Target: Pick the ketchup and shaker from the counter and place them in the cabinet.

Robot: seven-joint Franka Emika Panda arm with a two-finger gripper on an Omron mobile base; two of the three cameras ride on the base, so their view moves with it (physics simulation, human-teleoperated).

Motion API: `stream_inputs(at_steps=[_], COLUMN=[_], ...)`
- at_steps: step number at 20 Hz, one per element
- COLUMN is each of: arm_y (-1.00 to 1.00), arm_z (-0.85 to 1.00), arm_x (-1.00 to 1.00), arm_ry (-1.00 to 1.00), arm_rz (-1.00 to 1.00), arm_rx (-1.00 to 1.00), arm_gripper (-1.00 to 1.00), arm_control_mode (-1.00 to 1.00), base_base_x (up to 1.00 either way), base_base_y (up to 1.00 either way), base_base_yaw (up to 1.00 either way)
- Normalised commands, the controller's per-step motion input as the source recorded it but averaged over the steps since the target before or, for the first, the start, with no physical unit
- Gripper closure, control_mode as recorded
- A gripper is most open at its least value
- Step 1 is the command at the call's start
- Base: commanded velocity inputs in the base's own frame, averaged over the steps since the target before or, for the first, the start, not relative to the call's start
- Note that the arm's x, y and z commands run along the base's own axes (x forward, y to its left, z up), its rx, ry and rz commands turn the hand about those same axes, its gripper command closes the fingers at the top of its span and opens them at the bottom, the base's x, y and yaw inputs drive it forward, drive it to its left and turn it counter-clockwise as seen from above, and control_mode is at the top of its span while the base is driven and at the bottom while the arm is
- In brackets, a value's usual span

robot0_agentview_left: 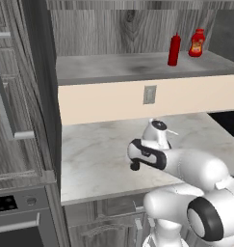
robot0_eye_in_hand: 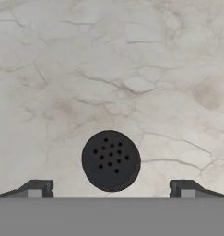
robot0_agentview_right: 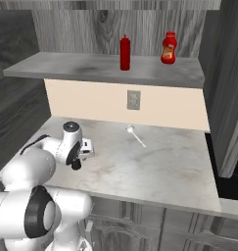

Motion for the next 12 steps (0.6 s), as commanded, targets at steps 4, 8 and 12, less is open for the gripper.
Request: stream_inputs(at_steps=[4, 8, 12], arm_y=[0.03, 0.06, 0.12], arm_z=[-0.2, -0.2, -0.23], arm_x=[0.1, 0.08, 0.07], arm_ry=[-0.05, -0.04, -0.03], arm_rz=[0.0, 0.0, 0.01], arm_rx=[0.0, 0.0, 0.0], arm_gripper=[-1.0, -1.0, -1.0], arm_control_mode=[-1.0, -1.0, -1.0], base_base_x=[0.0, 0.0, 0.0], base_base_y=[0.0, 0.0, 0.0], base_base_yaw=[0.0, 0.0, 0.0])
